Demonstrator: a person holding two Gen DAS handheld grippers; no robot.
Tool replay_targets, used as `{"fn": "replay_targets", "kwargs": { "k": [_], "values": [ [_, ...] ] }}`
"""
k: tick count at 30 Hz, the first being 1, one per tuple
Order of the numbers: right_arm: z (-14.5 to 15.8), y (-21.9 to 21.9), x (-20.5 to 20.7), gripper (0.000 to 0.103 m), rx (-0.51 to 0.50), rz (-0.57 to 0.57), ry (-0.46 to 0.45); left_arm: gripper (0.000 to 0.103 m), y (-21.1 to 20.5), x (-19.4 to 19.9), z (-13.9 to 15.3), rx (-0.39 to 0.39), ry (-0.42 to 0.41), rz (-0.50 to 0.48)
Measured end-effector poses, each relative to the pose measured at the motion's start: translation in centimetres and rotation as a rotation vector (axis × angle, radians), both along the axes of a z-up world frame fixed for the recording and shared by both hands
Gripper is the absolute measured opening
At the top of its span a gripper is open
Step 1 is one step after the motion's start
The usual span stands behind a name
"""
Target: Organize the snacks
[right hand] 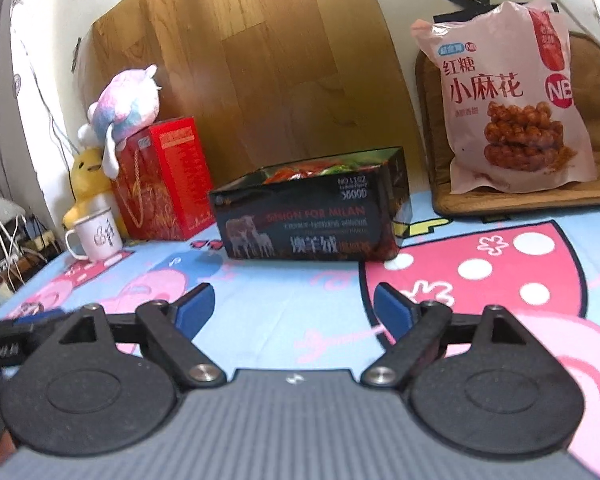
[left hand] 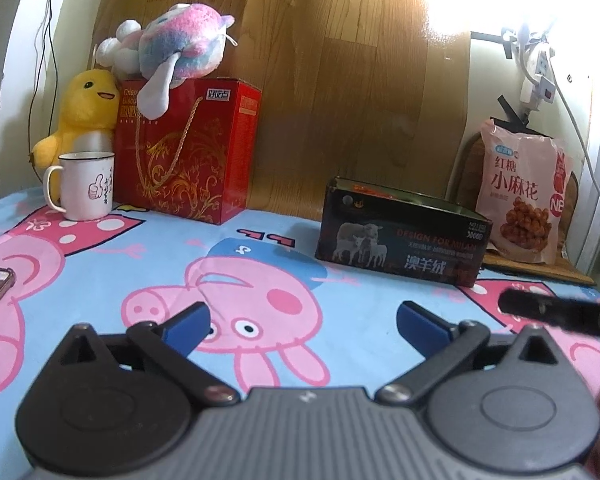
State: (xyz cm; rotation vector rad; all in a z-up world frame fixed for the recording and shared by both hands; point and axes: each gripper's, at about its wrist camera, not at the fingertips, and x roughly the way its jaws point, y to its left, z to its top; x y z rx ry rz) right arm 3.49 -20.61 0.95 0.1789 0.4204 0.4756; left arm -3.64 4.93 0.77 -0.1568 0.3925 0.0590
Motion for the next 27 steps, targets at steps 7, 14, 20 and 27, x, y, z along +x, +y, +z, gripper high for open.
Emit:
{"fn": "replay_targets", "kwargs": {
  "k": [7, 14, 20, 27],
  "values": [
    [0.1, 0.1, -1.3, 0.089, -0.013, -0.048, -0.024, 0.103, -0.3, 0.0, 0.2, 0.037, 0.001, -0.016],
    [0.0, 0.0, -2.2, 0.09, -0.008, -0.094, -0.021, 0.103, -2.4, 0.7, 0.4, 0.127, 0.008, -0.024],
    [-0.1, -0.2, -3.5, 0.091, -0.001, -0.126, -0.023, 0.103, -4.3, 3.0, 0.2, 0.2, 0.067, -0.018],
    [-0.1, 0.0, -3.5, 0.092, -0.011, -0.159, -0.004, 0.103, -5.3, 4.5, 0.8, 0.234, 0.078, 0.007]
  ]
}}
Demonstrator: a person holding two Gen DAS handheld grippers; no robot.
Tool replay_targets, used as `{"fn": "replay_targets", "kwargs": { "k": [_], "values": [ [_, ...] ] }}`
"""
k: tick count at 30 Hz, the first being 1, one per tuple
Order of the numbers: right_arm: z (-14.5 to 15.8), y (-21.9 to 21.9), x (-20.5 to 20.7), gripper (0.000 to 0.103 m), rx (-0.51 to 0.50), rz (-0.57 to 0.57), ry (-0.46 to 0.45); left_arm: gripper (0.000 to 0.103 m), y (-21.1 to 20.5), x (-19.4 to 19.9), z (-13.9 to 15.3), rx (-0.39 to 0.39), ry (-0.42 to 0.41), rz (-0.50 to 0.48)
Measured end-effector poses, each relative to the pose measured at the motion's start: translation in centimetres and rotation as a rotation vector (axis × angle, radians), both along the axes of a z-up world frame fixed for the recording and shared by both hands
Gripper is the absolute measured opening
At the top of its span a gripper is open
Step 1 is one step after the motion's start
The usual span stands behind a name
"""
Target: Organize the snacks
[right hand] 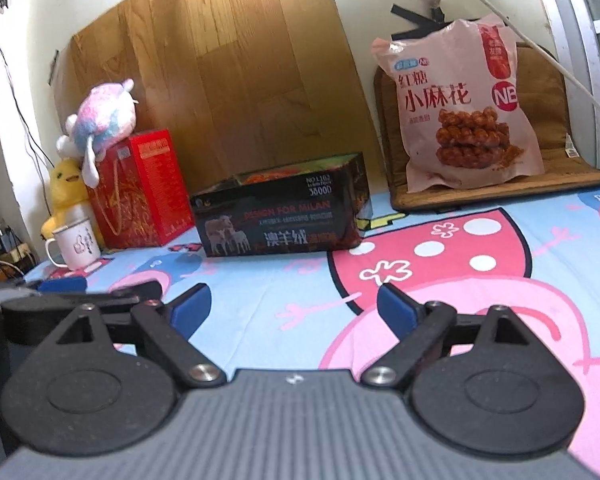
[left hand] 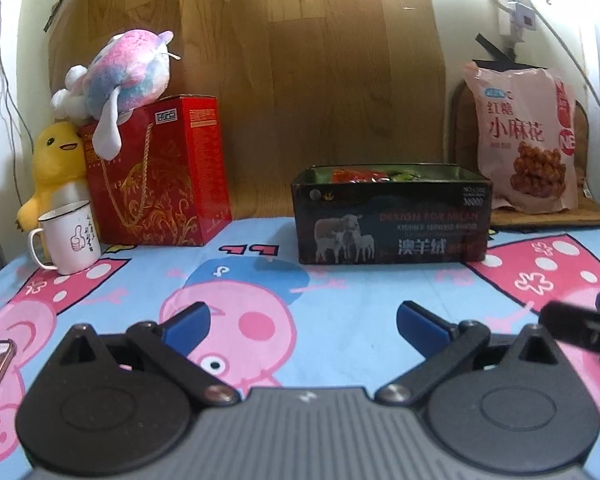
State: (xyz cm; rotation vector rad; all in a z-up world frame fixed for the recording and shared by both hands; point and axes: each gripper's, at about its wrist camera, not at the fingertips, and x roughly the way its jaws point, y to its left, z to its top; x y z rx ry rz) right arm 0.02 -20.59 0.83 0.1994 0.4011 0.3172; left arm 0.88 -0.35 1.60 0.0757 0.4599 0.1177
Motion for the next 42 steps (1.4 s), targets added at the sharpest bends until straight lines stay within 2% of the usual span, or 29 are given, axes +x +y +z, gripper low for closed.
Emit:
{"fn": "replay_targets", "kwargs": {
  "k": [4, 8, 10, 18, 32, 37, 42],
  "values": [
    [0.4, 0.6, 1.1, 0.095, -0.03, -0.033, 0.004, 0.103, -0.1, 0.6, 0.0, 0.019, -0.004, 0.025],
    [0.4, 0.9, 1.6, 0.097, -0.031, -0.045, -0.017, 0.103, -0.2, 1.0, -0.8, 0.014, 0.03, 0.035],
    [-0.1, 1.1, 1.8, 0.097, -0.04, -0.03, 0.009, 0.103, -0.4, 1.1, -1.1, 0.023, 0.053, 0.027],
    [0.2, 1.1, 1.1, 0.098, -0.018, 0.001, -0.028, 0.103, -1.2, 0.2, -1.2, 0.067, 0.007, 0.017],
    [0.2, 0.7, 1.2, 0.098, 0.023, 0.017, -0.027, 0.103, -0.6, 0.9, -1.5, 0.038, 0.076, 0.018],
    [0.1, 0.5, 1.1, 0.098, 0.032, 0.019, -0.028, 0.103, -0.7, 1.0, -1.6, 0.05, 0.107, 0.021],
    [0.1, 0.4, 1.0, 0.098, 0.041, 0.016, -0.03, 0.103, -0.4, 0.9, -1.6, 0.039, 0.112, 0.036]
  ]
}}
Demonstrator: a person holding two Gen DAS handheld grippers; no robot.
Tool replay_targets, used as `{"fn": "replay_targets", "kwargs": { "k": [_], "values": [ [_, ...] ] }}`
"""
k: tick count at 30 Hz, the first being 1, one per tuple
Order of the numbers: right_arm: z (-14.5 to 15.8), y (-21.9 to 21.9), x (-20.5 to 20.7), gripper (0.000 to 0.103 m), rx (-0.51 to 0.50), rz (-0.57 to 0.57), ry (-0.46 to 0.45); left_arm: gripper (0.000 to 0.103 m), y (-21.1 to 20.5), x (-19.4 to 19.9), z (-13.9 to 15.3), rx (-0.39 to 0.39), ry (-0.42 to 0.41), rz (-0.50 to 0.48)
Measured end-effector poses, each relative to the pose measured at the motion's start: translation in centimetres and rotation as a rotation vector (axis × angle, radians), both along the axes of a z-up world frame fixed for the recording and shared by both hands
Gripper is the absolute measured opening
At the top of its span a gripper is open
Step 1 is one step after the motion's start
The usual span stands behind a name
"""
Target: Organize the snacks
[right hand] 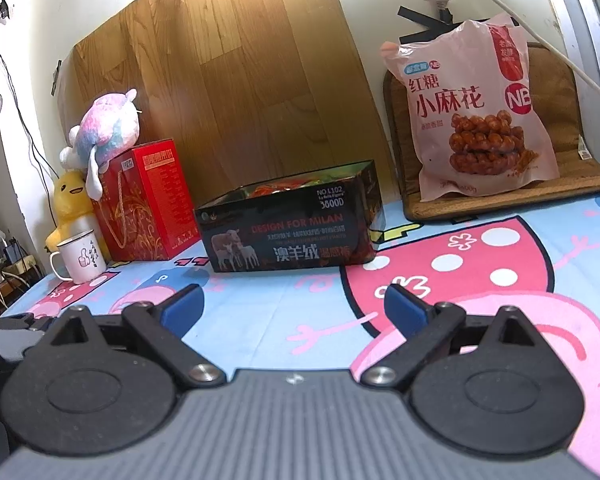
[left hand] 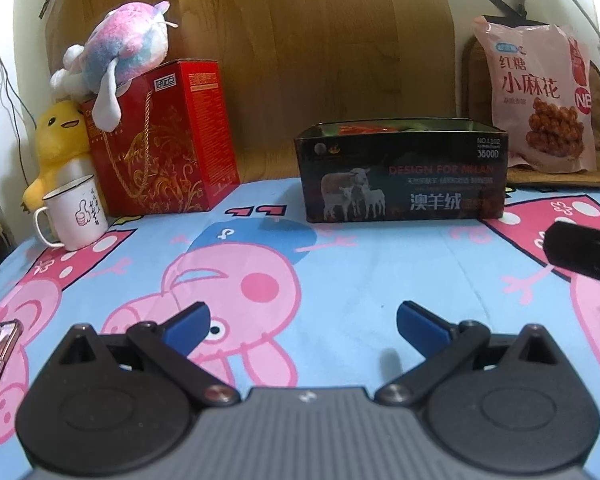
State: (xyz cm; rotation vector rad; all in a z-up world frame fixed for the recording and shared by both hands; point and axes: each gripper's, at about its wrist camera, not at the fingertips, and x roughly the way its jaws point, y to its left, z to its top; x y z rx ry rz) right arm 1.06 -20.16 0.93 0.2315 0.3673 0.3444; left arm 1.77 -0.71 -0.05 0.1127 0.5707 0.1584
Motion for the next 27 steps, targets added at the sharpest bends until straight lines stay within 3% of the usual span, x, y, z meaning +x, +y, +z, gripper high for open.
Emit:
{"fn": "replay_targets", "kwargs": {
  "k": [27],
  "values": [
    [-0.08, -0.1, -0.32, 0.099, 0.009, 0.001, -0.006, 0.103, 0.54, 0.0, 0.04, -0.011, -0.001, 0.044]
  ]
}}
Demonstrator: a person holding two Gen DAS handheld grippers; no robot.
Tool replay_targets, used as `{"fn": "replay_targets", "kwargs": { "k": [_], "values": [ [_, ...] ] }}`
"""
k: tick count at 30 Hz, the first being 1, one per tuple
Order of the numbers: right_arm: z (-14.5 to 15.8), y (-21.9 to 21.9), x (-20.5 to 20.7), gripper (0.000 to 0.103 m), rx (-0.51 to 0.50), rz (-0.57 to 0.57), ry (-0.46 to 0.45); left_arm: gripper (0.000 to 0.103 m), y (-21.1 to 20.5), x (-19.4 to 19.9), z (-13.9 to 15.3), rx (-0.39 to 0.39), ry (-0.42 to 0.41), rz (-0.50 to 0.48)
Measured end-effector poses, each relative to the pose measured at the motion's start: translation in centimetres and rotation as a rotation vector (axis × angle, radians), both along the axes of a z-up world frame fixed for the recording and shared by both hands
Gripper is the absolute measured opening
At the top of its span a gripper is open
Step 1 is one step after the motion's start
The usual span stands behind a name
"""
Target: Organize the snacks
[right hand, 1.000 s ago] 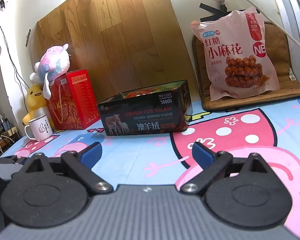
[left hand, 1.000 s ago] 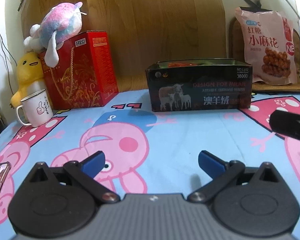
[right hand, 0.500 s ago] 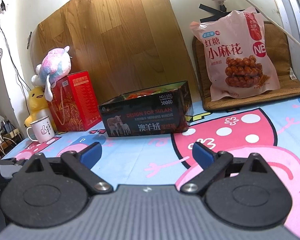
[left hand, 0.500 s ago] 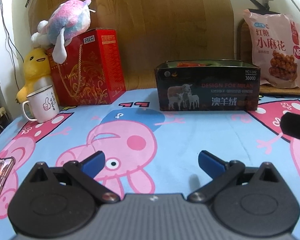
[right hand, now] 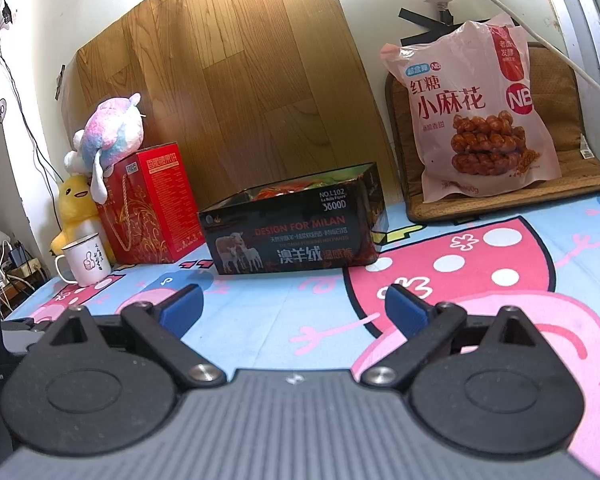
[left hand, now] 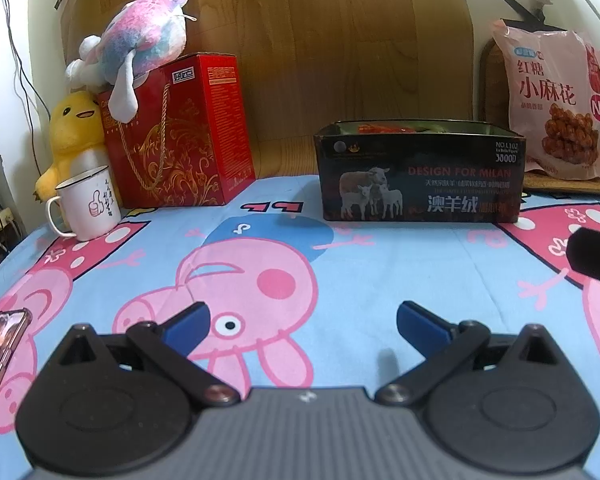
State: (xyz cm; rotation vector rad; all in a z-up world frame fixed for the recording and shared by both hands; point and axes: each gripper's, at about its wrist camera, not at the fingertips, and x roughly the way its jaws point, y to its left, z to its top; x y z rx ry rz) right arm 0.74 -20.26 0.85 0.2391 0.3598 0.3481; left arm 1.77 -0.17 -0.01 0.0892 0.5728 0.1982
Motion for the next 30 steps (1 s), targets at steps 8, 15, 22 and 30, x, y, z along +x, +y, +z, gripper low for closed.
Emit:
{"fn": "replay_targets", "kwargs": {
  "k": [8, 15, 22, 30],
  "values": [
    [-0.01, -0.02, 0.01, 0.099, 0.0, 0.001, 0.0, 0.103, 0.08, 0.28, -0.06, -0.002, 0.016, 0.005],
    [-0.03, -0.05, 0.0, 0.099, 0.001, 0.0, 0.0, 0.103, 0.09, 0.43, -0.09, 0.004, 0.025, 0.018],
    [-0.01, 0.1, -0.05, 0.099, 0.0, -0.001, 0.001, 0.103, -0.14, 0.54, -0.16, 0.025, 0.032, 0.024],
    [0.01, 0.13, -0.08, 0.099, 0.001, -0.002, 0.0, 0.103, -0.1, 0.59, -0.18, 0.028, 0.037, 0.027]
  ]
}}
